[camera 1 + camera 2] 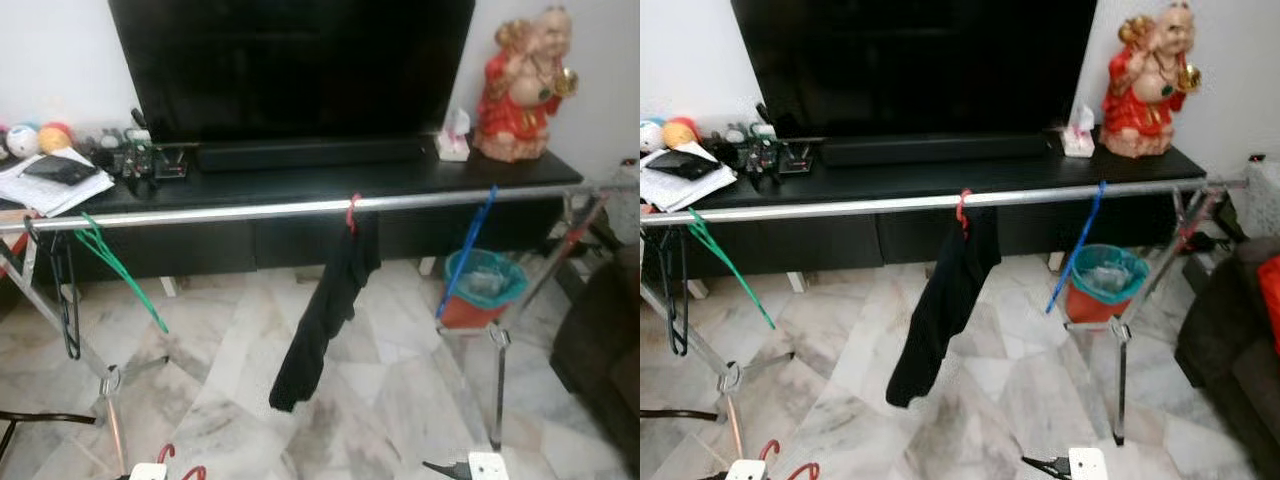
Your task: Hang hanger
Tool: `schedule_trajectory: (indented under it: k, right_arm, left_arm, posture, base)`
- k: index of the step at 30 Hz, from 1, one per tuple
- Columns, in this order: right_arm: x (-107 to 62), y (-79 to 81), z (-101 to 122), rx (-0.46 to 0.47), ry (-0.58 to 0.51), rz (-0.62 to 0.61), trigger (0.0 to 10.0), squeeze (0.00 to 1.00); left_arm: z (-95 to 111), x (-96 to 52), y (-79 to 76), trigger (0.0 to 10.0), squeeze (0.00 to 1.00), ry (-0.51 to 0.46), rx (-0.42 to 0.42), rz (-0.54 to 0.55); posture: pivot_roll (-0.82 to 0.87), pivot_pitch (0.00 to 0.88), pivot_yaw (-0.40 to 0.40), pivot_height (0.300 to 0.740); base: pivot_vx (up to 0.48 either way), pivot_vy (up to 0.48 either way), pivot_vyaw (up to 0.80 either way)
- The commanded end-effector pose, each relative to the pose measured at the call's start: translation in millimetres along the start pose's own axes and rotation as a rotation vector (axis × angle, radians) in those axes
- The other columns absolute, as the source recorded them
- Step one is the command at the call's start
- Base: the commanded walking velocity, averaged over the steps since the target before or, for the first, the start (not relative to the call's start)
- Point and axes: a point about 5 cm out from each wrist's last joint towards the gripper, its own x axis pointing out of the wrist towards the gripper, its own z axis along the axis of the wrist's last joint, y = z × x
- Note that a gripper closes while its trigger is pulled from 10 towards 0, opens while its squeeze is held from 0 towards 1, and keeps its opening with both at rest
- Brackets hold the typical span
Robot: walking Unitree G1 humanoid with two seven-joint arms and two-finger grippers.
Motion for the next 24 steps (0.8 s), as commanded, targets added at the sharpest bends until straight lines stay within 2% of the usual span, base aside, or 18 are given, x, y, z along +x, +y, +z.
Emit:
schedule_trajectory:
  k: [1, 24]
  right_arm:
    - [0.3, 5.6, 2.7, 0.007, -0.009, 0.015, 10.0, 0.0]
    - [0.2, 5.4, 1.6, 0.006, -0.007, 0.017, 10.0, 0.0]
  left_arm:
    - [-2.8, -1.2, 4.1, 10.0, 0.0, 0.014, 0.018, 0.01]
    - [-1.1, -1.4, 3.2, 10.0, 0.0, -0.007, 0.04, -0.009]
  posture:
    - [-0.07, 0.0, -0.038, 0.732]
    - [-0.07, 0.0, -0.04, 0.732]
  base:
    - [0.319, 0.0, 0.0]
    - [0.313, 0.0, 0.0]
